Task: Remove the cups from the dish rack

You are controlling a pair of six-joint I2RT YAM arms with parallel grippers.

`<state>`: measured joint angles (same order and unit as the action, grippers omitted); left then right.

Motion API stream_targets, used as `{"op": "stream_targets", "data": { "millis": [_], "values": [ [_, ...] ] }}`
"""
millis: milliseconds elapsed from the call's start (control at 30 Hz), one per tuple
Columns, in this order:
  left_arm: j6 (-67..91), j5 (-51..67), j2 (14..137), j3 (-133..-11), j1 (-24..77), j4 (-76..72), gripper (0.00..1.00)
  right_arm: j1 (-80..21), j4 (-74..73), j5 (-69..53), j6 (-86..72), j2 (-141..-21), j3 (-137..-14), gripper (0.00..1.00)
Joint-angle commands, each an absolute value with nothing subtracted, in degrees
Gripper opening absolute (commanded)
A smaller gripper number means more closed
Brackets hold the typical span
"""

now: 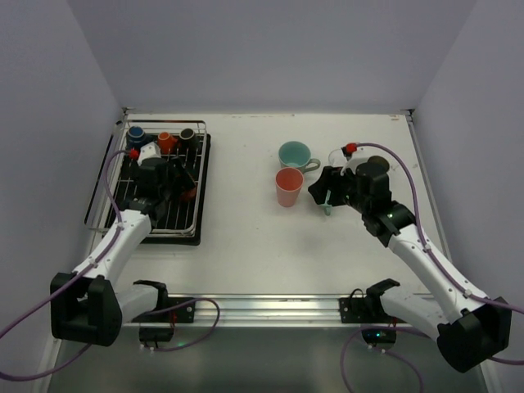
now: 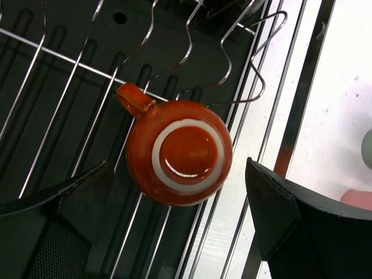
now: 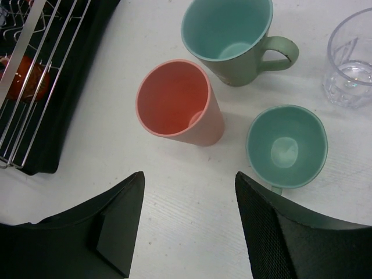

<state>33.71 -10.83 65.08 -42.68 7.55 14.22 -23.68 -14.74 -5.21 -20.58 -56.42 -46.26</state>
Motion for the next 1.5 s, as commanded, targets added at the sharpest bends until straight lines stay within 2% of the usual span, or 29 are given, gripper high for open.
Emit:
{"op": "stream_targets", "data": {
  "millis": [0,200,400,567,633,700,733,900,1100,1233,1400,1467],
  "values": [
    [35.1,-15.8,68.1,-46.0,8.6,9.1,1.00,-23.8,-11.5,-8.2,-21.3,-54.9,-45.5,0.67],
    [34.8,-19.5,73.2,-46.1,10.3,8.4,1.00,-24.0,-10.5,-9.8,-21.4,-54.5,-44.9,0.67],
    [34.5,-22.8,73.0,-44.2,10.4,6.9,0.90,-24.1,-10.5,-10.8,-21.4,-53.7,-45.0,0.67],
    [32.3,-25.7,73.7,-42.4,10.5,5.2,0.70,-24.6,-10.8,-12.4,-21.8,-52.7,-45.3,0.68],
    [32.4,-26.2,73.0,-41.5,10.6,5.4,0.55,-24.9,-10.7,-13.9,-22.3,-51.5,-45.6,0.69],
    [32.8,-25.2,70.9,-40.4,10.7,5.0,0.49,-25.0,-10.1,-16.0,-22.9,-50.6,-45.9,0.73],
    [33.0,-25.1,69.6,-39.5,10.7,4.9,0.43,-25.1,-9.8,-16.9,-24.0,-49.8,-46.0,0.75],
    [33.2,-21.7,57.3,-37.5,10.6,5.4,0.30,-27.5,-0.4,-25.4,-31.1,-48.7,-44.0,0.85],
    [33.6,-18.0,46.8,-36.9,10.6,8.1,0.23,-35.0,11.1,-26.1,-39.4,-52.5,-44.0,0.87],
    [34.4,-14.0,41.0,-37.8,10.6,9.0,0.21,-39.0,18.6,-25.4,-44.6,-57.4,-45.7,0.88],
    [40.5,6.2,35.8,-36.8,10.6,2.3,0.22,-41.6,39.5,-28.3,-53.9,-66.0,-45.3,0.88],
    [45.3,15.0,35.2,-35.4,10.7,-3.6,0.22,-41.7,42.5,-30.0,-56.0,-68.7,-46.6,0.88]
  ]
}}
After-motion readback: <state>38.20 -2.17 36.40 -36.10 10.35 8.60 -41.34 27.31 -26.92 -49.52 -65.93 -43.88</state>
